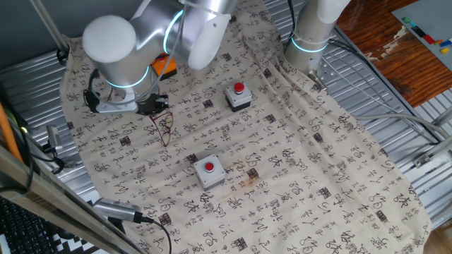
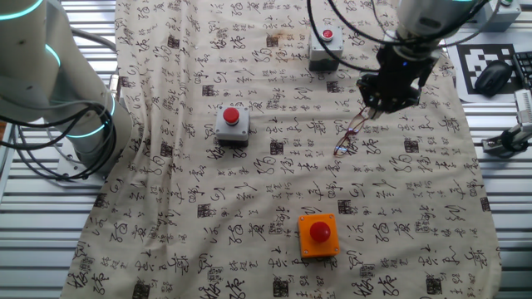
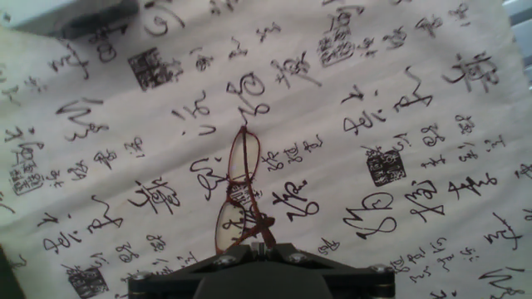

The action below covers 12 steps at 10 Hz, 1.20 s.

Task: Unfold the leg of the glasses (with one hand)

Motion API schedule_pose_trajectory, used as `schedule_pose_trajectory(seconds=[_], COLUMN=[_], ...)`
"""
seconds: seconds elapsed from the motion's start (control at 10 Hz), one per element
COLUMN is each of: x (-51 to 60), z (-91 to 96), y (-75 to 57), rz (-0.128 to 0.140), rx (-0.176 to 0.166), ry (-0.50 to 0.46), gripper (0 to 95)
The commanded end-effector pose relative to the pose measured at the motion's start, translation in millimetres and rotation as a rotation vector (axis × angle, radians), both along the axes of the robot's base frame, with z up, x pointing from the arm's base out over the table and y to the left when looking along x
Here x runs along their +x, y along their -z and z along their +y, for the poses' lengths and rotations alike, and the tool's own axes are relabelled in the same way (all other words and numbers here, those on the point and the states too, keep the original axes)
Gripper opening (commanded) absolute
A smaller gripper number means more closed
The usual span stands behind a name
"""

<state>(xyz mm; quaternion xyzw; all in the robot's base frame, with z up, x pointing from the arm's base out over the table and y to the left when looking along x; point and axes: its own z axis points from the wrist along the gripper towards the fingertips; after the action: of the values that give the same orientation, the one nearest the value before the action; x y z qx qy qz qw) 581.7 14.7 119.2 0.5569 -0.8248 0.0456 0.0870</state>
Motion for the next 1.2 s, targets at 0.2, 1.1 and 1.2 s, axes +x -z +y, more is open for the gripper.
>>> schedule_pose_trajectory(seconds=[0.2,1.1,1.2], x=[0.5,8.2,7.5], z=[6.1,21.3,20.7], y=[0.7,-2.7,-2.4], rz=[-0.003,-0.001,-0.001], rx=[0.003,0.008,0.009], ry=[0.014,0.029,0.026], gripper=[0.0,0.0,0.0])
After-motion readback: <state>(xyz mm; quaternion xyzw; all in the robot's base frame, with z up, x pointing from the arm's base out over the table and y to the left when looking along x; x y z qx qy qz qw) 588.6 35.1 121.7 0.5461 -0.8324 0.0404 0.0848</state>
